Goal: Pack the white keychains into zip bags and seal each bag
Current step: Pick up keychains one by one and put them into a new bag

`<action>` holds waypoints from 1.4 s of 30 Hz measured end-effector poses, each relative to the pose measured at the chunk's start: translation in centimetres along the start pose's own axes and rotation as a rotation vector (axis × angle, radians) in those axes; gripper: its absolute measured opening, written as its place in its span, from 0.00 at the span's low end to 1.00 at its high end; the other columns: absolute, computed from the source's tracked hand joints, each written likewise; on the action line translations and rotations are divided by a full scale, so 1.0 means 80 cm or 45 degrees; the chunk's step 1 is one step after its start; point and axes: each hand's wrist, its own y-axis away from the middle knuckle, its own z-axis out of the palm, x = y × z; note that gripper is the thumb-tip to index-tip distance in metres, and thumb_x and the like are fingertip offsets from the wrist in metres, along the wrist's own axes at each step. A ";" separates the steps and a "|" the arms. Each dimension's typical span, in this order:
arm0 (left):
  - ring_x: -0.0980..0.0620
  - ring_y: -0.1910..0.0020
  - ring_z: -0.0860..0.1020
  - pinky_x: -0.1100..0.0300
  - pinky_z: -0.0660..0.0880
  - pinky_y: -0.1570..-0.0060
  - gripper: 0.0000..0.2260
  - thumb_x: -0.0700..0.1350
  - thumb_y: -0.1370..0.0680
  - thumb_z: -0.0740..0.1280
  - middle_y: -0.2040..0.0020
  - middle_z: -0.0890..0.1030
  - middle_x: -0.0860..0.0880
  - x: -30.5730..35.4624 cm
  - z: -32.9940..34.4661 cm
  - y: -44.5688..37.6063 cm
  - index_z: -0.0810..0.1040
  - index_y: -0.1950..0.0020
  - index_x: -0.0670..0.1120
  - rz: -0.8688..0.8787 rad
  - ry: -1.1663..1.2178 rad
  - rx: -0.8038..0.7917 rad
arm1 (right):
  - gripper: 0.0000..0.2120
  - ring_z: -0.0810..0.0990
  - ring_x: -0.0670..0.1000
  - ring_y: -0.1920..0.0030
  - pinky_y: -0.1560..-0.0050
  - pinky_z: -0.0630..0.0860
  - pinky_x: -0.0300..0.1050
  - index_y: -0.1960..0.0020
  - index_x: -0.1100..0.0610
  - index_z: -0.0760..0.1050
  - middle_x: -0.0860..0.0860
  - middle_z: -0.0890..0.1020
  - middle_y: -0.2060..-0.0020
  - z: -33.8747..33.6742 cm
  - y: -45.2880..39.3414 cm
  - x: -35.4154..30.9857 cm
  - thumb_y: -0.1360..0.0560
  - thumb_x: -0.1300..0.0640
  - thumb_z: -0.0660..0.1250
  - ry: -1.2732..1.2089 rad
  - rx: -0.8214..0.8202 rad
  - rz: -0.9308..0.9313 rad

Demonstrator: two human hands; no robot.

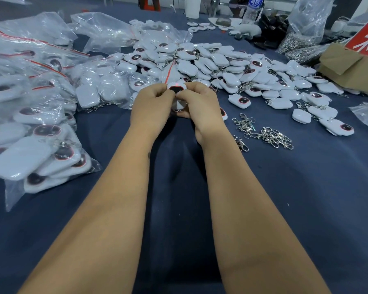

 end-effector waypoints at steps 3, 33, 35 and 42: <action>0.54 0.62 0.76 0.52 0.75 0.56 0.08 0.51 0.23 0.63 0.62 0.80 0.55 -0.001 0.002 -0.002 0.81 0.54 0.51 0.039 -0.132 0.055 | 0.07 0.80 0.48 0.66 0.63 0.82 0.42 0.56 0.58 0.76 0.54 0.81 0.62 0.000 0.001 -0.002 0.25 0.68 0.64 -0.012 0.002 0.013; 0.51 0.62 0.81 0.54 0.79 0.55 0.07 0.42 0.24 0.66 0.62 0.81 0.52 0.010 -0.001 0.005 0.78 0.48 0.50 0.109 -0.058 0.359 | 0.09 0.79 0.51 0.61 0.52 0.80 0.50 0.52 0.55 0.69 0.56 0.80 0.62 0.012 0.004 0.003 0.22 0.67 0.66 -0.067 0.194 -0.180; 0.51 0.62 0.81 0.50 0.80 0.55 0.05 0.43 0.24 0.67 0.62 0.80 0.53 0.012 0.000 0.007 0.79 0.51 0.51 0.149 -0.019 0.379 | 0.11 0.77 0.50 0.66 0.59 0.76 0.48 0.55 0.51 0.68 0.53 0.81 0.66 0.012 0.003 0.008 0.24 0.62 0.69 0.228 0.267 -0.225; 0.51 0.61 0.80 0.48 0.80 0.55 0.07 0.44 0.24 0.66 0.64 0.79 0.55 0.012 0.003 0.009 0.76 0.57 0.57 0.214 0.019 0.372 | 0.09 0.81 0.50 0.50 0.43 0.77 0.49 0.47 0.61 0.81 0.51 0.85 0.52 0.017 0.005 0.008 0.21 0.64 0.63 0.538 0.147 -0.401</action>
